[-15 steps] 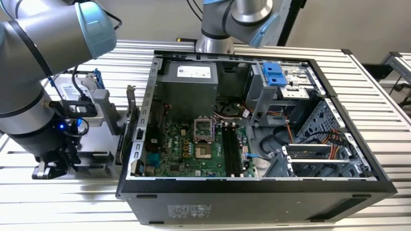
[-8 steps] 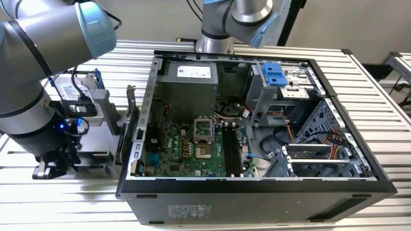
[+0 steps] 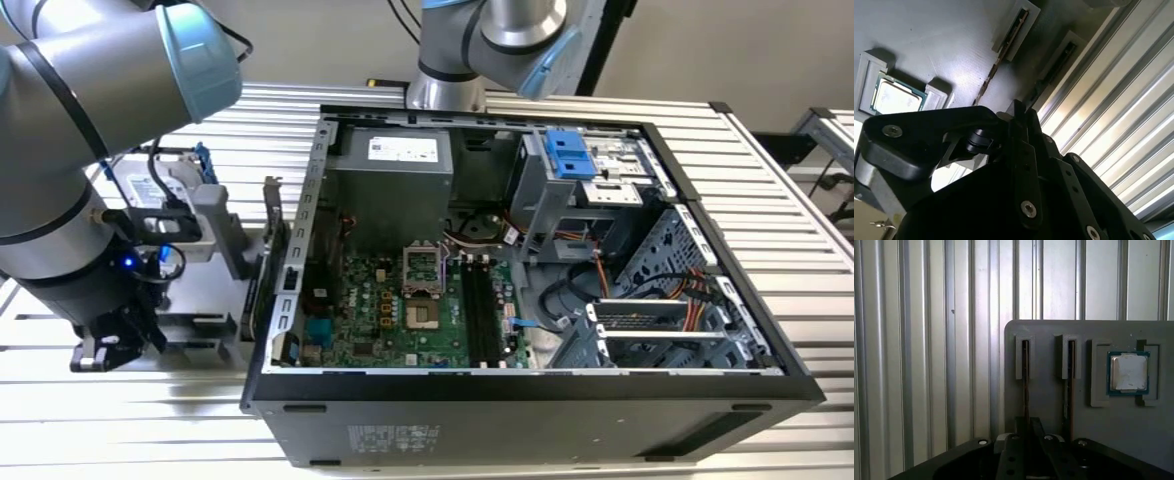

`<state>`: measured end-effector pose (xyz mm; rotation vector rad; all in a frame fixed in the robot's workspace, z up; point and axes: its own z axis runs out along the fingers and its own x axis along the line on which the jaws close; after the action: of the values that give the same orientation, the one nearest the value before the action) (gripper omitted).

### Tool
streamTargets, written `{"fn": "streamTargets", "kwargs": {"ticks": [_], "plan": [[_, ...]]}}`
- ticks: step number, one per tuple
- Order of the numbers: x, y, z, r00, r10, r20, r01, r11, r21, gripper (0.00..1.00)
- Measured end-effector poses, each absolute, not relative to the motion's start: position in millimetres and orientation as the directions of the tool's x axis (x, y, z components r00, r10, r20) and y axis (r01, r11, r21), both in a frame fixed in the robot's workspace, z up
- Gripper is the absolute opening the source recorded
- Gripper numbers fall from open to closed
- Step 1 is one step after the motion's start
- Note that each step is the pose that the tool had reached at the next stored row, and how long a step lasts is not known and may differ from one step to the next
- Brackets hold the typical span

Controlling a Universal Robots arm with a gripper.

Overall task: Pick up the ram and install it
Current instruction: 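Pick up the ram and move it above insertion slot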

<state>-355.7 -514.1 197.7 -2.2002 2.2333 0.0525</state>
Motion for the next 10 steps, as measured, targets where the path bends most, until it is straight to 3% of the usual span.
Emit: {"fn": "streamTargets", "kwargs": {"ticks": [10], "plan": [[-355.7, -514.1, 197.7, -0.01, -1.0, -0.028, -1.0, 0.009, 0.019, 0.0]]}}
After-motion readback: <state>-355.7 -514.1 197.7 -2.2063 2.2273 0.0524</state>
